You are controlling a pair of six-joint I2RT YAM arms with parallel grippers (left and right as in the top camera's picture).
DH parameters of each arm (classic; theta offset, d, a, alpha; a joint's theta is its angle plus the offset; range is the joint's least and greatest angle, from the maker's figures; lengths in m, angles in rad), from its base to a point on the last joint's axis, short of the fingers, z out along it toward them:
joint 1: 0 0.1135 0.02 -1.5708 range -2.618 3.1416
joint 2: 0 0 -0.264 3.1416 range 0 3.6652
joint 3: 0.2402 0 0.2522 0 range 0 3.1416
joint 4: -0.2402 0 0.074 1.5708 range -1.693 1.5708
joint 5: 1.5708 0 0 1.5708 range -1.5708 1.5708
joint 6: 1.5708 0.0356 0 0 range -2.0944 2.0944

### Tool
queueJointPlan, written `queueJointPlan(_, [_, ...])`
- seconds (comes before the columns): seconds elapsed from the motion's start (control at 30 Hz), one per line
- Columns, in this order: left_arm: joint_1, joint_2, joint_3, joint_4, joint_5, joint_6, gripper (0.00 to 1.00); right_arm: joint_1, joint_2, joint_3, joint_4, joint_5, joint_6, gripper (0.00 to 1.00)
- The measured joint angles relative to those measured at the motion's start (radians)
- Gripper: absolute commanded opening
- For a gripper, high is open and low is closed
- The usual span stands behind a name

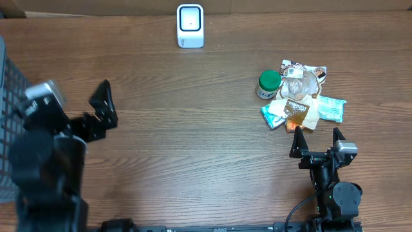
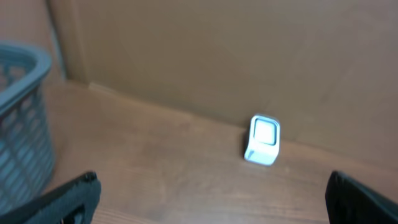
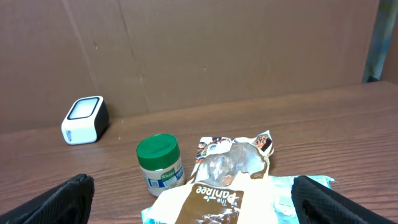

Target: Scan the item barcode

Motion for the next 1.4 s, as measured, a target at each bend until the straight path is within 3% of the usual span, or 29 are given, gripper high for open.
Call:
queueJointPlan(0.3, [-0.093,-0.309,-0.451,0.412,0.062,0.277,1.00,0.000,0.000,0.000,-0.001,0.000,0.000,1.00])
queueJointPlan(0.47, [-0.095,-0.410,-0.655,0.549,0.076,0.340,1.00,0.000,0.000,0.000,0.000,0.000,0.001,1.00])
queueJointPlan(1.1, [-0.095,-0.700,-1.057,0.602,0.080,0.408,1.00,0.000,0.000,0.000,-0.001,-0.001,-0.002,1.00])
queueJointPlan(1.4, [-0.095,-0.703,-1.079,0.529,0.079,0.430,0.99,0.000,0.000,0.000,0.000,-0.001,-0.002,1.00])
